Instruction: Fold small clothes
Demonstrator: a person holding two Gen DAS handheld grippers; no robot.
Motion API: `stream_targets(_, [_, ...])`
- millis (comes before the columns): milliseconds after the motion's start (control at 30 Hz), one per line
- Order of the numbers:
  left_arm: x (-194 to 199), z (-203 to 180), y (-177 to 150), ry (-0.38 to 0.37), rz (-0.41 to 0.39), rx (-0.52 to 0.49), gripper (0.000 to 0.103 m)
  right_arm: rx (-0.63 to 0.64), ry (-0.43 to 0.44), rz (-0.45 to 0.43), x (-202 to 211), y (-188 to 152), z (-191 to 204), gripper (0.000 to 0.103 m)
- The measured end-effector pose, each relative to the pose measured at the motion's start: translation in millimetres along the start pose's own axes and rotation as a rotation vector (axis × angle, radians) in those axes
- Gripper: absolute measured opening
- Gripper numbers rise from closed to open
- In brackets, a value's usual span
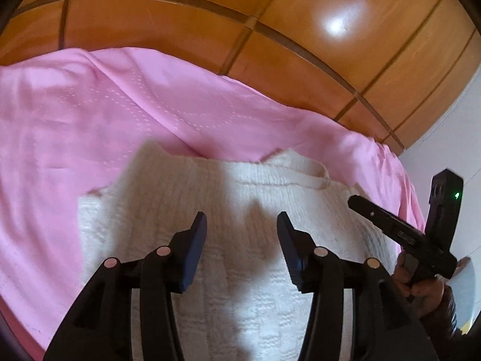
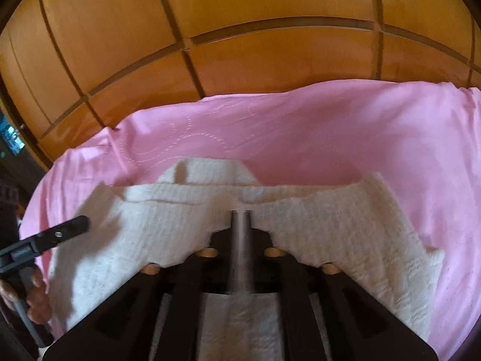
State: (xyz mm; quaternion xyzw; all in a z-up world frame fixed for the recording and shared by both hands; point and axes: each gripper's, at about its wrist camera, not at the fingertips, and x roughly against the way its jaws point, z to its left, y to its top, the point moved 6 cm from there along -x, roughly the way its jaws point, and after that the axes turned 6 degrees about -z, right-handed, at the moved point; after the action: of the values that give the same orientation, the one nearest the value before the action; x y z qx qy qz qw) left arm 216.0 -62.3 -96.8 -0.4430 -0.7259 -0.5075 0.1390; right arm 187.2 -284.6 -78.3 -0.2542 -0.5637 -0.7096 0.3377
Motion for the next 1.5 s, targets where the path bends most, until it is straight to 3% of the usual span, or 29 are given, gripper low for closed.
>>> stream_targets(33, [-3, -3, -2, 0.009, 0.005, -0.013, 0.05, -0.004, 0.009, -0.011, 2, -2, 3, 0.072])
stream_targets(67, [-7, -5, -3, 0.015, 0.015, -0.023, 0.048, -0.004, 0.009, -0.011, 2, -2, 3, 0.068])
stream_targets(100, [-13, -5, -6, 0.026, 0.03, -0.034, 0.038, 0.002, 0.008, -0.002, -1, -5, 8, 0.063])
stream_targets(133, [-18, -5, -7, 0.038, 0.039, -0.044, 0.027, 0.013, 0.004, 0.019, -7, -8, 12, 0.057])
stream_targets(167, [-23, -4, -9, 0.053, 0.051, -0.057, 0.006, 0.018, 0.001, 0.043, -13, -12, 16, 0.046])
stream_targets(200, [-26, -3, -10, 0.066, 0.052, -0.067, 0.002, 0.024, 0.006, 0.07, -20, -17, 19, 0.036])
stream_targets(233, [-26, -3, -11, 0.065, 0.044, -0.068, 0.0, 0.04, 0.001, 0.097, -27, -22, 23, 0.012])
stream_targets(267, [-24, -2, -10, 0.071, 0.028, -0.067, 0.0, 0.075, -0.033, 0.11, -33, -27, 25, 0.007])
stream_targets(367, [-9, -4, -4, 0.069, -0.036, -0.064, 0.0, 0.084, -0.039, 0.079, -26, -24, 31, 0.004])
stream_targets(500, [9, -13, 16, 0.071, -0.125, -0.092, 0.0, 0.087, -0.014, -0.043, 7, 5, 40, 0.004])
stream_targets(600, [2, -11, 29, 0.102, -0.14, -0.097, 0.0, 0.116, -0.034, -0.092, 10, 22, 43, 0.004])
stream_targets(667, [-13, -6, 34, 0.124, -0.121, -0.088, 0.0, 0.107, -0.06, -0.074, -6, 23, 40, 0.004])
stream_targets(800, [-60, 17, 22, 0.261, -0.023, -0.106, 0.0, 0.108, -0.159, 0.016, -53, 5, 24, 0.004])
stream_targets(833, [-64, 21, 16, 0.253, -0.008, -0.09, 0.0, 0.101, -0.169, 0.042, -62, -4, 20, 0.004])
stream_targets(933, [-49, 28, 14, 0.207, -0.036, -0.013, 0.002, 0.119, -0.186, 0.013, -59, -7, 22, 0.004])
stream_targets(1000, [-37, 37, 11, 0.218, -0.04, 0.018, 0.0, 0.112, -0.172, 0.011, -59, -9, 20, 0.006])
stream_targets(1033, [-28, 37, 10, 0.206, -0.05, 0.03, 0.002, 0.097, -0.161, 0.015, -60, -9, 18, 0.006])
stream_targets(1100, [-4, 30, 9, 0.162, -0.104, 0.029, 0.016, 0.078, -0.15, 0.019, -63, -8, 13, 0.006])
stream_targets(1167, [7, 18, 4, 0.121, -0.118, 0.001, 0.018, 0.077, -0.152, 0.019, -63, -7, 12, 0.008])
stream_targets(1267, [-4, 19, -5, 0.201, -0.074, -0.094, 0.021, 0.086, -0.153, 0.026, -70, -6, 12, 0.008])
stream_targets(1300, [-16, 33, -10, 0.234, -0.033, -0.097, 0.021, 0.073, -0.144, 0.029, -72, -5, 11, 0.008])
stream_targets(1400, [-18, 46, -9, 0.22, -0.03, -0.029, 0.021, 0.029, -0.106, 0.032, -70, -4, 7, 0.008])
stream_targets(1433, [-12, 44, -7, 0.231, -0.038, -0.018, 0.021, 0.007, -0.088, 0.039, -68, -4, 5, 0.011])
stream_targets(1500, [8, 36, -6, 0.25, -0.075, -0.021, 0.038, -0.029, -0.06, 0.043, -56, -1, 2, 0.028])
